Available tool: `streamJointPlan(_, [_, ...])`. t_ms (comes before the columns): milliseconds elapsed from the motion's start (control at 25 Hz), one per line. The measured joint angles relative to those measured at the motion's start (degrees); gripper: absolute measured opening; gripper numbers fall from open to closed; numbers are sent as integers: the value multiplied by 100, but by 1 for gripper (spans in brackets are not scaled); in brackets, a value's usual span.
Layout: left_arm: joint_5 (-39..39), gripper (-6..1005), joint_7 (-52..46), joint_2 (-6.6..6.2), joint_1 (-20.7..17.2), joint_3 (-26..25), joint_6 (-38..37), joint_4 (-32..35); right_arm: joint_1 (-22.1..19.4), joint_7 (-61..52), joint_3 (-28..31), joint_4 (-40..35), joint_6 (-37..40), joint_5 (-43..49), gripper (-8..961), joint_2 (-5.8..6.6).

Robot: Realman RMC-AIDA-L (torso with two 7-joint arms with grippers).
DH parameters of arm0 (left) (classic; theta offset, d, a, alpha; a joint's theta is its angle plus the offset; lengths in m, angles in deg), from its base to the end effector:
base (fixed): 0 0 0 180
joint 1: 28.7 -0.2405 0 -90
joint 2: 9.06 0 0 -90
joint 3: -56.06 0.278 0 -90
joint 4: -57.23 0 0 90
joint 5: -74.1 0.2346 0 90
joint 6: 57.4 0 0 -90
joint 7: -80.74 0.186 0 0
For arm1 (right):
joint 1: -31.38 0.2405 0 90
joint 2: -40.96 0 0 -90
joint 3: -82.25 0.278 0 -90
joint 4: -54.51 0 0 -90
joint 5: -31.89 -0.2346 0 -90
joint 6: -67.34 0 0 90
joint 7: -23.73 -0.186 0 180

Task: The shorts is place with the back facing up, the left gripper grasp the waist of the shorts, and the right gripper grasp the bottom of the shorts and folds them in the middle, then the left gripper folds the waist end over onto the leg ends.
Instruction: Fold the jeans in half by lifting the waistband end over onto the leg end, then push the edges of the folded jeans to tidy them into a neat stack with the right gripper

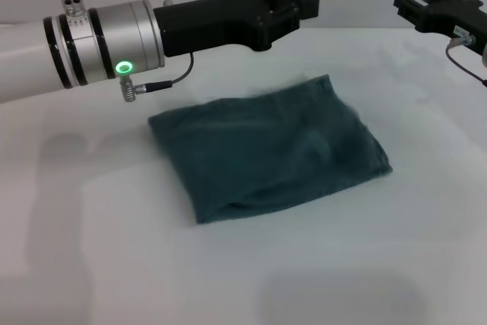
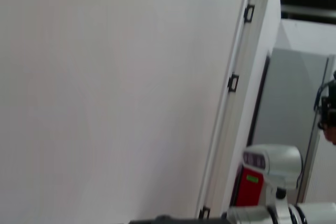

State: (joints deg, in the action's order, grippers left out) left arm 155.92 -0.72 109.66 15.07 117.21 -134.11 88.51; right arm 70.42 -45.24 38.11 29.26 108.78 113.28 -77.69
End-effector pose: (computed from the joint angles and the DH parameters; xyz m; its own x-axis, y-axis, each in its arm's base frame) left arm -0.1306 0.4462 -0.0679 0.6692 0.2162 0.7109 0.3781 -0.9227 -0.0753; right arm 0.2979 0.5121 -0.0146 0.6482 -0.2812 -0.7076 -0.7546 -0.3621 -0.5473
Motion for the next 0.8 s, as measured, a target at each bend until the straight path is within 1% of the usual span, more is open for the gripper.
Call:
streamJointPlan(280, [-355, 339, 36, 5, -113, 138, 107, -8, 2, 4, -46, 0, -11, -1, 518, -5])
streamJointPlan(440, [-605, 505, 171, -13, -278, 133, 122, -7, -5, 4, -44, -2, 61, -1, 518, -12])
streamJointPlan(520, [-842, 585, 379, -17, -424, 94, 122, -8, -5, -32, -47, -15, 221, -1, 518, -15])
streamJointPlan(560, [-972, 625, 492, -24, -518, 69, 126, -9, -5, -126, -24, -45, 560, -1, 518, -12])
streamJointPlan(600, [-1169, 645, 619, -28, -613, 39, 125, -7, -5, -126, -24, -45, 560, -1, 517, -12])
streamJointPlan(640, [-1387, 665, 772, -34, -740, -2, 130, -9, -7, -231, -22, -71, 782, -1, 517, -1])
streamJointPlan(680, [-1737, 686, 998, -39, -935, -88, 137, -10, -8, -373, -35, -101, 1052, 10, 517, 16])
streamJointPlan(800, [-2425, 746, 1398, -34, -1254, -266, 162, -74, 13, -847, -187, -207, 2037, 77, 517, 110])
